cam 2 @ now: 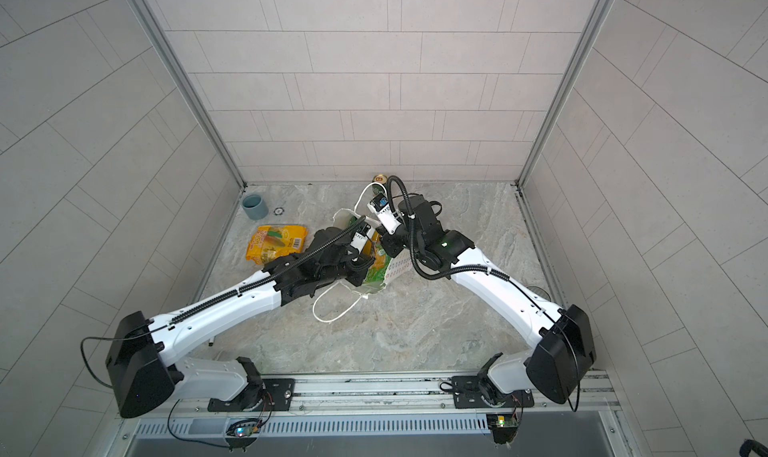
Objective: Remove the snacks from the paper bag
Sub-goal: 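Lower the left gripper into the bag and grasp the green snack packet, then lift the green packet up out of the bag with the left gripper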
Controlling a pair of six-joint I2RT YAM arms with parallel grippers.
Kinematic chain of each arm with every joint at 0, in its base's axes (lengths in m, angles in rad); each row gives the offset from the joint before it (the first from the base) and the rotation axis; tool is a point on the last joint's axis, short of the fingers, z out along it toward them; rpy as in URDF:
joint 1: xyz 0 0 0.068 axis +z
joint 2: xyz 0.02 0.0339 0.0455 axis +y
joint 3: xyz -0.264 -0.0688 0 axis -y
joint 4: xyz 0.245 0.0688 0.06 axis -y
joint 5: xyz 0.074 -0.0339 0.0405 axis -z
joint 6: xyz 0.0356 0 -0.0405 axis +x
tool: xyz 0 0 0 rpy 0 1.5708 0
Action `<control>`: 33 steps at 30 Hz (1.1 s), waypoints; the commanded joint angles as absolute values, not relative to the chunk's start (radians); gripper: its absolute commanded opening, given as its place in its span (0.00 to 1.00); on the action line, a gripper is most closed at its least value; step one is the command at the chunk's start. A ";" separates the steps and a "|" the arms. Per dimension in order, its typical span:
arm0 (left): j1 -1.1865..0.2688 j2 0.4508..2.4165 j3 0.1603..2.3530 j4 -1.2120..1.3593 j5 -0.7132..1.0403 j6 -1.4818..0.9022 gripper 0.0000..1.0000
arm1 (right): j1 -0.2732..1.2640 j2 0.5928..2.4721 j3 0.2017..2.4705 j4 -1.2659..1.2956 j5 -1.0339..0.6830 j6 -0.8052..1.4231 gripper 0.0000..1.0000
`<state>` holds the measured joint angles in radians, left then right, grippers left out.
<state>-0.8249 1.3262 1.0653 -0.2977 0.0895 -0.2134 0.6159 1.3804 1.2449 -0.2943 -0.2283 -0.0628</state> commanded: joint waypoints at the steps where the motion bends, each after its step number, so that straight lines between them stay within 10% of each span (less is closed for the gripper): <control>1: -0.820 1.267 1.119 -0.349 0.104 -0.169 0.00 | 0.610 1.342 1.239 -0.270 -0.210 -0.042 0.00; 33: -0.376 1.067 1.401 -0.737 0.341 -0.011 0.00 | 0.592 1.354 1.225 -0.256 -0.175 -0.047 0.00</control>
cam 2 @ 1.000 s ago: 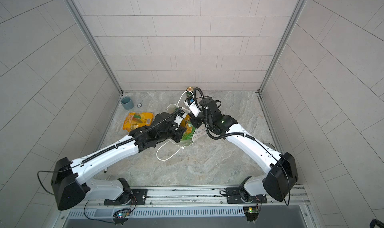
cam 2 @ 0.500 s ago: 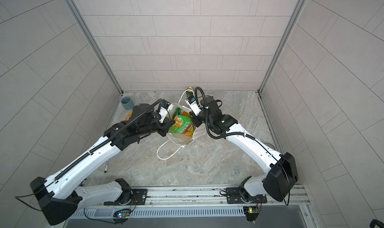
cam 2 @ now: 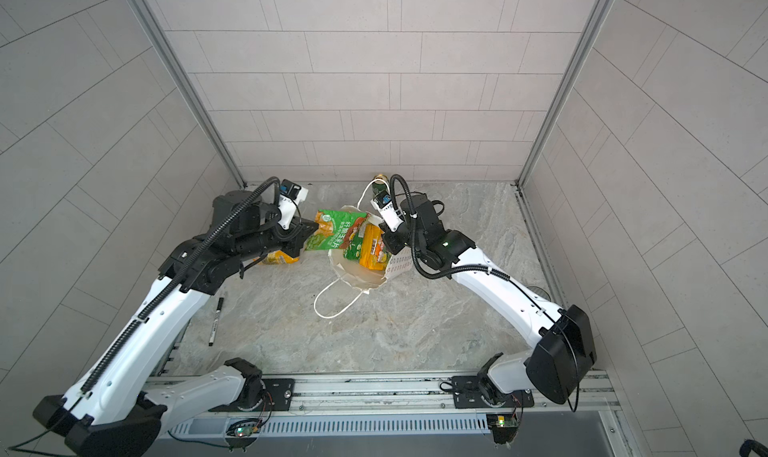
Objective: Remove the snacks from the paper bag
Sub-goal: 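Lift the green packet up out of the bag with the left gripper, then carry the green packet beside the yellow packet and lower it to the table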
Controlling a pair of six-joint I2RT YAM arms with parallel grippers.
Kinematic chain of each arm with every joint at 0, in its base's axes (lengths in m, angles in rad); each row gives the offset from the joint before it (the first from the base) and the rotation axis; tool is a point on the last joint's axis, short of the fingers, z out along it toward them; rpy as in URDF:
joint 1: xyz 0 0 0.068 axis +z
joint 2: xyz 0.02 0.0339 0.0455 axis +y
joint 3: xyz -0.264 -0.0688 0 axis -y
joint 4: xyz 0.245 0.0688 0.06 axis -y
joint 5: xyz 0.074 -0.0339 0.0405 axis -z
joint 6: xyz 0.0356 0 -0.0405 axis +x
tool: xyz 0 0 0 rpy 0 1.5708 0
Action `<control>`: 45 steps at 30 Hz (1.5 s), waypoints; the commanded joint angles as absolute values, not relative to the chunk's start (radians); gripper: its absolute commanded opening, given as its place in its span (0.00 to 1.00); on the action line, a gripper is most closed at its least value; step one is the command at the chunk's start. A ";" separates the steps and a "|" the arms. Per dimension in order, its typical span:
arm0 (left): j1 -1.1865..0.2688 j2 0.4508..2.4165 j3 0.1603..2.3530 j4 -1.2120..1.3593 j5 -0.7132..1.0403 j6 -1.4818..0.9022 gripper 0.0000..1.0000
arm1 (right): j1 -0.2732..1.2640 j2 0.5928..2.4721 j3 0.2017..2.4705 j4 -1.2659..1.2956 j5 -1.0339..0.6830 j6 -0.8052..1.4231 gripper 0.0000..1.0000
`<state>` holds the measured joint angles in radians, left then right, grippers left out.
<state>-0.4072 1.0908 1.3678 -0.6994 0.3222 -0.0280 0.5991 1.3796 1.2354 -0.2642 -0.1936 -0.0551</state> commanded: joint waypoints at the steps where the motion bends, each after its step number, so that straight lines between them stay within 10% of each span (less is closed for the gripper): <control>1: -0.360 1.062 1.406 -0.740 0.343 -0.012 0.00 | 0.594 1.354 1.224 -0.255 -0.175 -0.047 0.00; 26: -0.148 1.050 1.449 -0.775 0.152 -0.014 0.00 | 0.591 1.358 1.209 -0.243 -0.178 -0.048 0.00; 45: -0.143 1.495 1.292 -0.393 0.131 -0.316 0.00 | 0.586 1.348 1.195 -0.224 -0.199 -0.041 0.00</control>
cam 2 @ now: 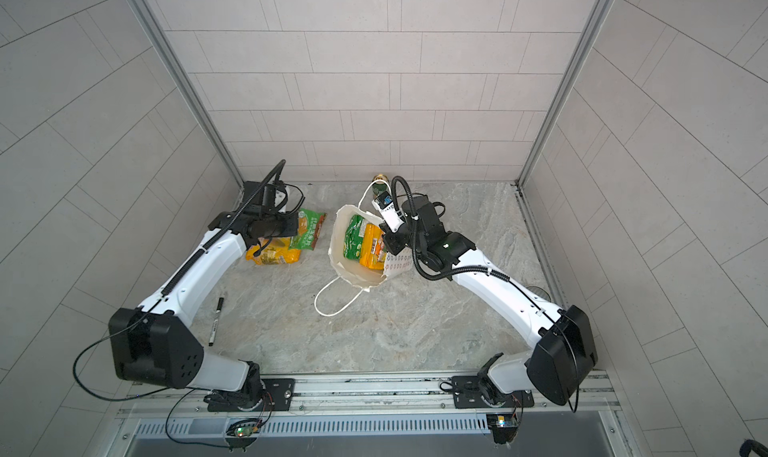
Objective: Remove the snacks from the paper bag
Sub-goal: 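Carry the green packet beside the yellow packet and lower it to the table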
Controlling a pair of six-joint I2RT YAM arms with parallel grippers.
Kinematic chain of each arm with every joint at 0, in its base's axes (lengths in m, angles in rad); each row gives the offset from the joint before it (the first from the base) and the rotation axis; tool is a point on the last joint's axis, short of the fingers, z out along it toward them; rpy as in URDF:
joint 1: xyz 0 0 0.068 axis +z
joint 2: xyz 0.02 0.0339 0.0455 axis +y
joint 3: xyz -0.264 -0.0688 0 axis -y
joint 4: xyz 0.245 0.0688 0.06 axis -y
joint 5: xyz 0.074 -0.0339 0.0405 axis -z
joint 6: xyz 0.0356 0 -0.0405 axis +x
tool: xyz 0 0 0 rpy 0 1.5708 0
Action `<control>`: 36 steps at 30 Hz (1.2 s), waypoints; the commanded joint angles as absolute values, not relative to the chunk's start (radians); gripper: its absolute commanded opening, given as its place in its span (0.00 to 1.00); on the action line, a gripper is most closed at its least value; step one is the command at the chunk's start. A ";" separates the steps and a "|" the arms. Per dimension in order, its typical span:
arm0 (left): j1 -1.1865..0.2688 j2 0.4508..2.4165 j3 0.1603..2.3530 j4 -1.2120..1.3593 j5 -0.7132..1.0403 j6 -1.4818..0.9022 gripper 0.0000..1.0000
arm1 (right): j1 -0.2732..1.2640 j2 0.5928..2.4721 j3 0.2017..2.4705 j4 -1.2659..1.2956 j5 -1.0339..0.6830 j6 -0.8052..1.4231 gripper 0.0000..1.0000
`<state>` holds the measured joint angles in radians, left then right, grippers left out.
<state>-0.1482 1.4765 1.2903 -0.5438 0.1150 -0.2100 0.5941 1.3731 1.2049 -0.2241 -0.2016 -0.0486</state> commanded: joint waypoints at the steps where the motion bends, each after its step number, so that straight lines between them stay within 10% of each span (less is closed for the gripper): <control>1: -0.143 1.524 1.290 -0.363 0.148 -0.336 0.00 | 0.585 1.348 1.195 -0.224 -0.198 -0.041 0.00; 14: -0.121 1.738 1.294 -0.316 0.341 -0.365 0.00 | 0.582 1.361 1.200 -0.226 -0.196 -0.043 0.00; 36: -0.093 1.991 1.585 -0.699 0.131 -0.065 0.04 | 0.583 1.370 1.192 -0.213 -0.206 -0.039 0.00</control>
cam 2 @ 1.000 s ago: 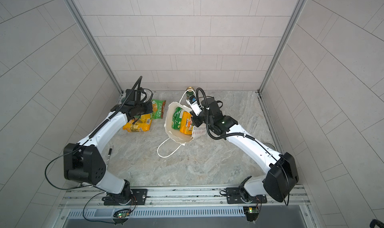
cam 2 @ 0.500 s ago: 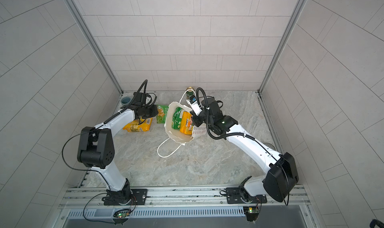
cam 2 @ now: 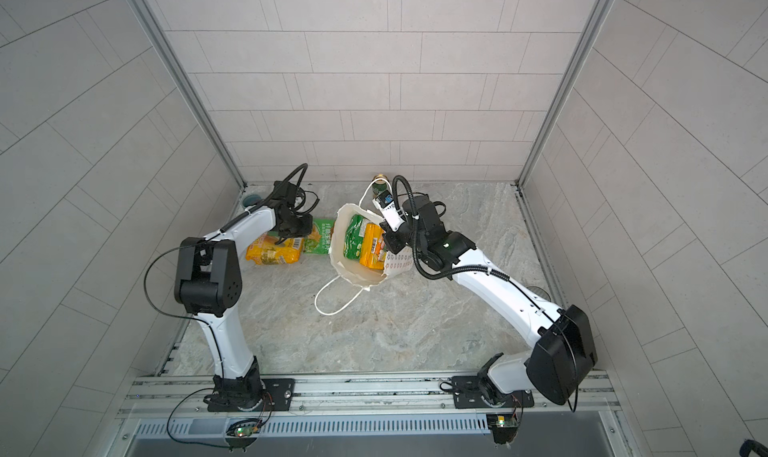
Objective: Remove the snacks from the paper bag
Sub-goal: 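Carry the green packet beside the yellow packet and lower it to the table, then release the green packet on the table with the left gripper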
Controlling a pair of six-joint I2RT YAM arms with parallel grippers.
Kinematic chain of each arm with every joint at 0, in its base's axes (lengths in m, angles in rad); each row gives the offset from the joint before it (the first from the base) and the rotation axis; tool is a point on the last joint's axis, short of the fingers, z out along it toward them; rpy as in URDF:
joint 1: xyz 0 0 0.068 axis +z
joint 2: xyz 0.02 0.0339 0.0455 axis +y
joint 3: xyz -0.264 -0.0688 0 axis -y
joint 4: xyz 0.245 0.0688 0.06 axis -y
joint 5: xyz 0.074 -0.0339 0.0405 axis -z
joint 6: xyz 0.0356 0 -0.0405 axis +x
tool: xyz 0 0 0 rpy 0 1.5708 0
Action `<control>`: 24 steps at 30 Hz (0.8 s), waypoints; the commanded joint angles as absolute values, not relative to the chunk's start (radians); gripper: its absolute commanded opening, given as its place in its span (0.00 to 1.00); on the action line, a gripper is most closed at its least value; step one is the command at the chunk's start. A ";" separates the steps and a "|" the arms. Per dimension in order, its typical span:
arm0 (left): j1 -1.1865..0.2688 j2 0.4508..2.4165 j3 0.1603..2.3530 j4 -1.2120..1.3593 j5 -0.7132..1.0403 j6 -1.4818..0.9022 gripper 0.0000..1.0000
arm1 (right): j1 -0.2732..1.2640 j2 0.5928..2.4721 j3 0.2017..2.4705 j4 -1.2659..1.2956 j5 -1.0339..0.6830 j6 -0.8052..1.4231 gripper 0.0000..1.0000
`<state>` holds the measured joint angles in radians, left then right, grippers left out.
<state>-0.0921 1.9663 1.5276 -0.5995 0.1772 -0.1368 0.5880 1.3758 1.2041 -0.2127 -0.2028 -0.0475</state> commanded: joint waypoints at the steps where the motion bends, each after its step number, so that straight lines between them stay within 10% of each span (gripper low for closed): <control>1: -0.091 2.001 1.603 -0.718 0.122 -0.054 0.04 | 0.582 1.370 1.192 -0.213 -0.206 -0.038 0.00; 24: -0.114 2.054 1.676 -0.807 0.069 -0.049 0.15 | 0.584 1.381 1.198 -0.213 -0.216 -0.031 0.01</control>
<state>-0.1097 2.0422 1.6459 -0.7803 0.0856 -0.0441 0.5880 1.3800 1.2026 -0.2062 -0.2066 -0.0471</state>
